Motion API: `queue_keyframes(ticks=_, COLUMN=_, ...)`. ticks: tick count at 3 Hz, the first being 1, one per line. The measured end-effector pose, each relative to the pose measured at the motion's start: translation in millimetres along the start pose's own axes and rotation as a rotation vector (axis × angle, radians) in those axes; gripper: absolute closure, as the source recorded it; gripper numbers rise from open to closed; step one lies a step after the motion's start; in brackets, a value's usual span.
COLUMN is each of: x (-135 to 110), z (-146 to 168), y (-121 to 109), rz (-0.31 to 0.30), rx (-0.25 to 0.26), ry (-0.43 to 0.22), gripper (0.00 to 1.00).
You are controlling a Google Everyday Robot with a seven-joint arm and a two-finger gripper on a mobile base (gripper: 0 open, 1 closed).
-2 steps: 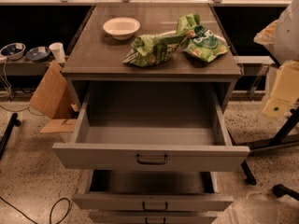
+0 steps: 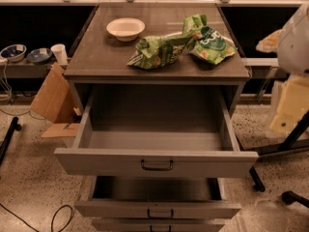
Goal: Close top drawer
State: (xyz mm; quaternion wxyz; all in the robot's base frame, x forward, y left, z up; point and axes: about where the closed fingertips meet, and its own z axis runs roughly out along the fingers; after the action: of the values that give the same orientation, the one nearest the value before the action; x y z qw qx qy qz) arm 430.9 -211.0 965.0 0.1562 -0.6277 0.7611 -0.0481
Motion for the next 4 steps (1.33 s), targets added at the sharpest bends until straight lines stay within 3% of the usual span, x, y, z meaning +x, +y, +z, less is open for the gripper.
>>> queue_keyframes(ticks=2, x=-6, z=53, y=63, rz=-0.32, rx=0.033, ry=0.034, gripper=0.0)
queue_keyframes(ticks=3, x=-6, z=96, y=97, rz=-0.531, rx=-0.043, ry=0.077, gripper=0.0)
queue_keyframes(ticks=4, x=-5, z=140, y=129, rz=-0.701, rx=-0.137, ry=0.148, gripper=0.0)
